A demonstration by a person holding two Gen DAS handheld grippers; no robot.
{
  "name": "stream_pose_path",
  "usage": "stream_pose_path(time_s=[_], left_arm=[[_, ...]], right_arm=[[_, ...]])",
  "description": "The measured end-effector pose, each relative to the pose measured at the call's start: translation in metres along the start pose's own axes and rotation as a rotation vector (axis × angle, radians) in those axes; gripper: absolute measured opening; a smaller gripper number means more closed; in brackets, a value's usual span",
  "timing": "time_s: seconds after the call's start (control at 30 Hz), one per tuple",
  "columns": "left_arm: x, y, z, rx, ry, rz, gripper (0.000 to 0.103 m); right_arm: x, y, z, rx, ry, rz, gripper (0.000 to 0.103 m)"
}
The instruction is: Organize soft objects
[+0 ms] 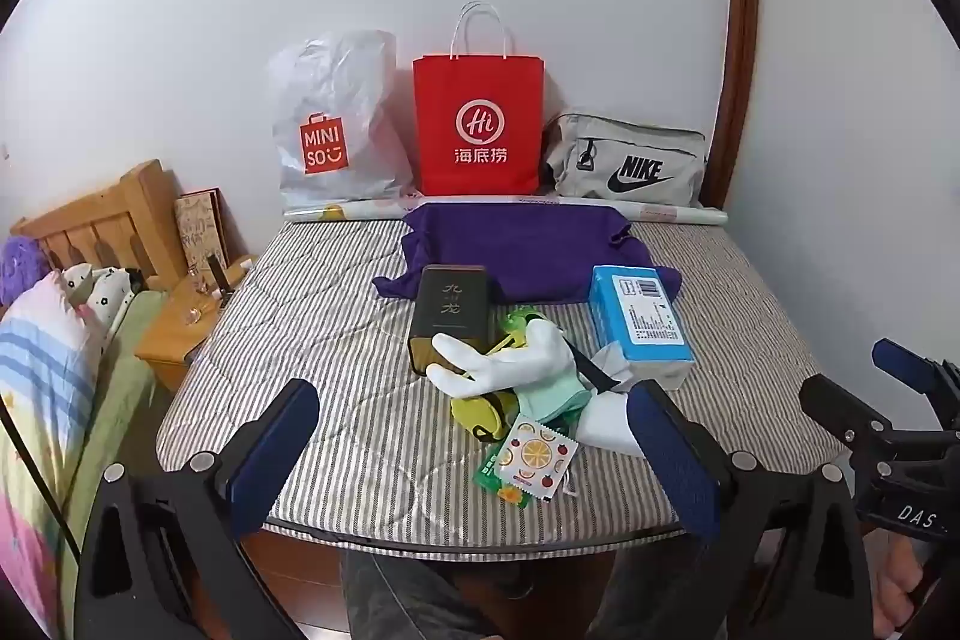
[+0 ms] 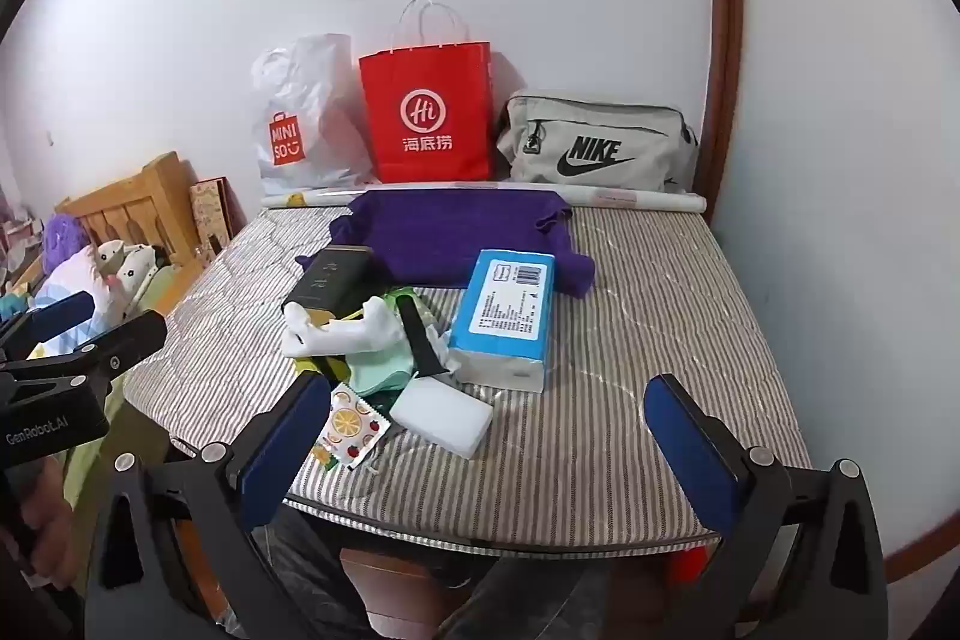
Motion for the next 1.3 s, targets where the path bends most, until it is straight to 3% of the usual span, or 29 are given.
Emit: stream_pose_path(time_s=[0.1,0.4,1.3], left_arm=[[-0.001,0.003,-0.004,-0.038,0.015,-0.004,0.103],[0.015,0.006,-0.002,-0.015,-0.031,-0.068,0.103],[0.015,0.006,0.000,0.025,-0.046,-0.061,0.103]], right_arm=[[0.000,0.000,-0.002,0.001,-0.009,-0.006,0.103],[0.006,0.002,0.005,0.006,-0.005,-0.019,0.103],[0.011,0.001,0.009,0.008,0.006,-0.034,0.103]])
Point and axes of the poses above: each gripper's, at about its wrist camera, not at the fingertips, and x roughly against the way its jaws point, z to its left, y to its top, the point moved 6 cm from there along -x, roughly the way its jaws point, and after that the axes turned 12 degrees about -z, right-handed, at the moved point
